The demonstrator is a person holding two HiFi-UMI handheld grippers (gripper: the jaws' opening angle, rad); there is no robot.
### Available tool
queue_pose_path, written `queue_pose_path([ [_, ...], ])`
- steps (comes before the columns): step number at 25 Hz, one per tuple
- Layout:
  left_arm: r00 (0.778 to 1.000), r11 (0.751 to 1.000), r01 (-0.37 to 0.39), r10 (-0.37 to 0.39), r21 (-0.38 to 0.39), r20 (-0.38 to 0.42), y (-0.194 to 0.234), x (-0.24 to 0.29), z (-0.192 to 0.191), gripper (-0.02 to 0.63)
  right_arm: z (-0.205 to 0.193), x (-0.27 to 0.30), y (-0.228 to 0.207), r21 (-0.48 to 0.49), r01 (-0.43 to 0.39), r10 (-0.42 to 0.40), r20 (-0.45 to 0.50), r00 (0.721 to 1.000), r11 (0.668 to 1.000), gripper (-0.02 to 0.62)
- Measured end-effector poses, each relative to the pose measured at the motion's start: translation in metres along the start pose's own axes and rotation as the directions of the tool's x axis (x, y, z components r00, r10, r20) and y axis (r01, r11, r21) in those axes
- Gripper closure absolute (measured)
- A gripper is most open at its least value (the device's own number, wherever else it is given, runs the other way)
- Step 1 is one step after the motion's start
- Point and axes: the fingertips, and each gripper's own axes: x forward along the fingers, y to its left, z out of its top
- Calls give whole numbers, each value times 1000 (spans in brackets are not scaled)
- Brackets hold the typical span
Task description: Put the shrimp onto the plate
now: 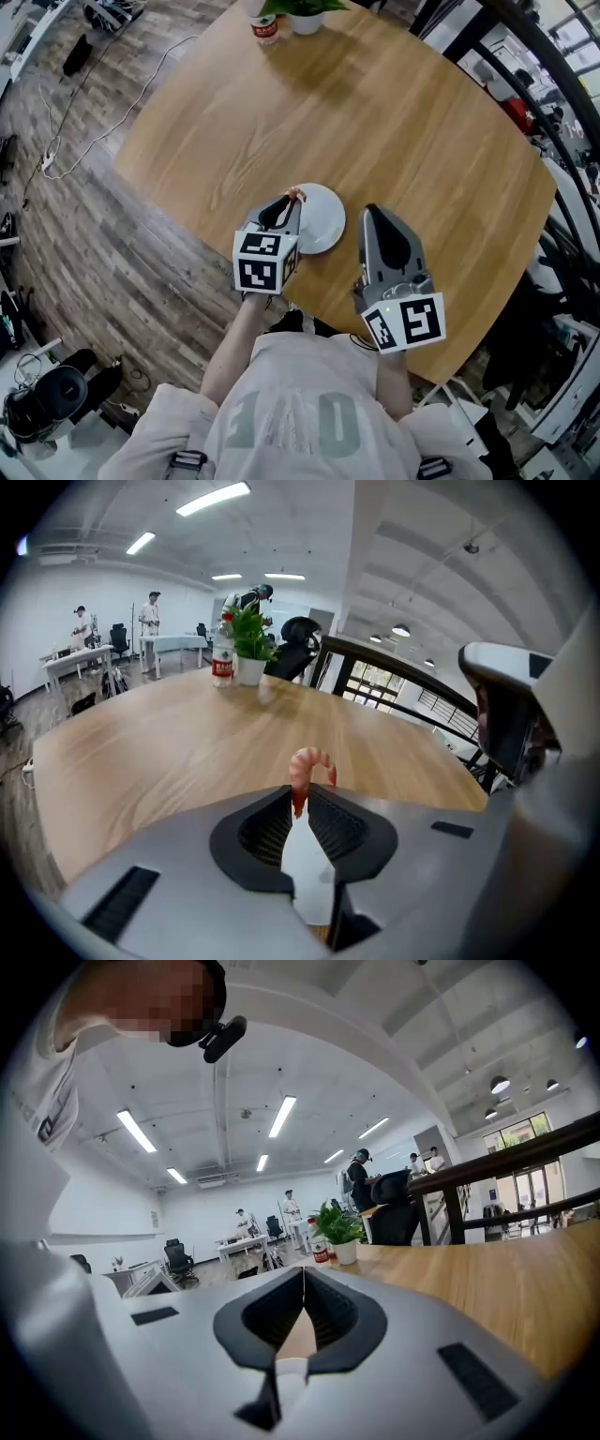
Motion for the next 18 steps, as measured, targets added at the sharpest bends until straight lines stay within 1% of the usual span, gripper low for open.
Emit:
queue_pose_path([
  [5,991,1000,20,-20,-1,-133,-2,23,-34,545,-19,-4,-16,4,28,-27,-48,998,1000,575],
  [7,984,1000,10,-10,0,-178,-2,29,-46,545,-26,-5,-22,7,37,-37,-65,997,999,575],
  [10,970,1000,-9,16,30,-244,-2,34,-58,545,-30,-7,-31,16,52,-51,-71,996,999,575],
  [14,965,1000,-17,15,-3,-260,-2,32,-61,545,-32,-9,-33,29,49,-47,-73,996,998,575],
  [18,963,999,-53,52,2,-264,2,34,-62,545,-32,-11,-31,27,40,-38,-68,997,999,575],
])
